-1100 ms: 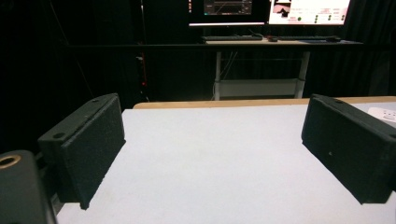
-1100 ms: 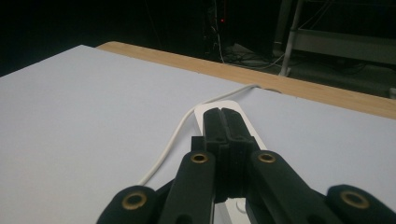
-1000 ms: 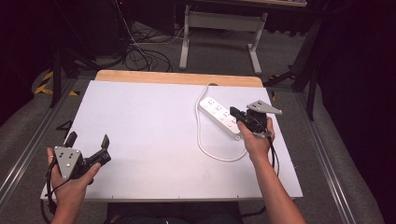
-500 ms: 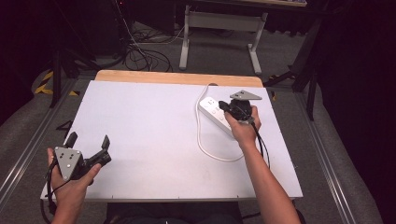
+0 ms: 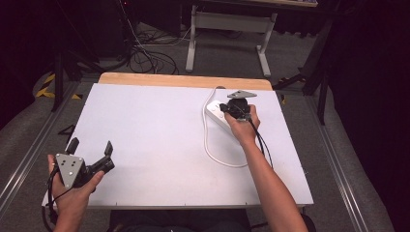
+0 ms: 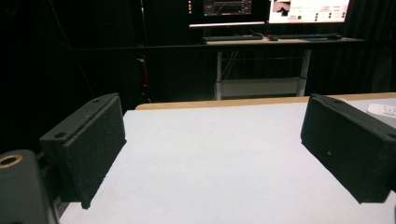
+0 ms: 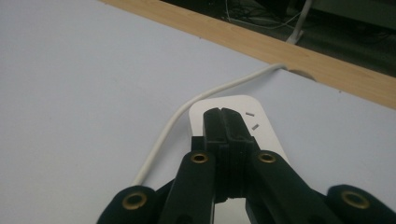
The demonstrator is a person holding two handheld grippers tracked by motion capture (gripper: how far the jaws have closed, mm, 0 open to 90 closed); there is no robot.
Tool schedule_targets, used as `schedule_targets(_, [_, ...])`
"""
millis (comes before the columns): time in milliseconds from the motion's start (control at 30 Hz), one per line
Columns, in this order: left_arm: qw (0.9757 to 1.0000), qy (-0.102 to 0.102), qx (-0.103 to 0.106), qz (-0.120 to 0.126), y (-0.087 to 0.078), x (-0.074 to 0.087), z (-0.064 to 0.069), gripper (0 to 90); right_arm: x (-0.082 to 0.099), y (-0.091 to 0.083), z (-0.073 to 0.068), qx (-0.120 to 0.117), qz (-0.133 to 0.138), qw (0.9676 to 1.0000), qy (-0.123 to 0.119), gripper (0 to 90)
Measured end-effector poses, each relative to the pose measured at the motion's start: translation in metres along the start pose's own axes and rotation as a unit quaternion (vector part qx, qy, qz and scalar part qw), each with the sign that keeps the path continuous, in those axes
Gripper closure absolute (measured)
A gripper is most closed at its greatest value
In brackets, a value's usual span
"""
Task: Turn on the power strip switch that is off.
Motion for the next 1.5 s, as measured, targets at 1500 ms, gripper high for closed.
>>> schedule_targets(1500, [0.9998, -0.006, 0.012, -0.012, 0.006, 0.003, 0.004, 7.4, 0.027, 0.025, 0.012, 0.016, -0.052, 0.9985, 0.012, 90.0])
Point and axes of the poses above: each handheld gripper's, and its own axes: y roughly forward along the jaws, x roughly out of its underside, z roughly to its right, the point moved 4 cm from there along y, roughly forward along the jaws, and after that the axes turned 5 degrees about -x, right-handed, at the moved point
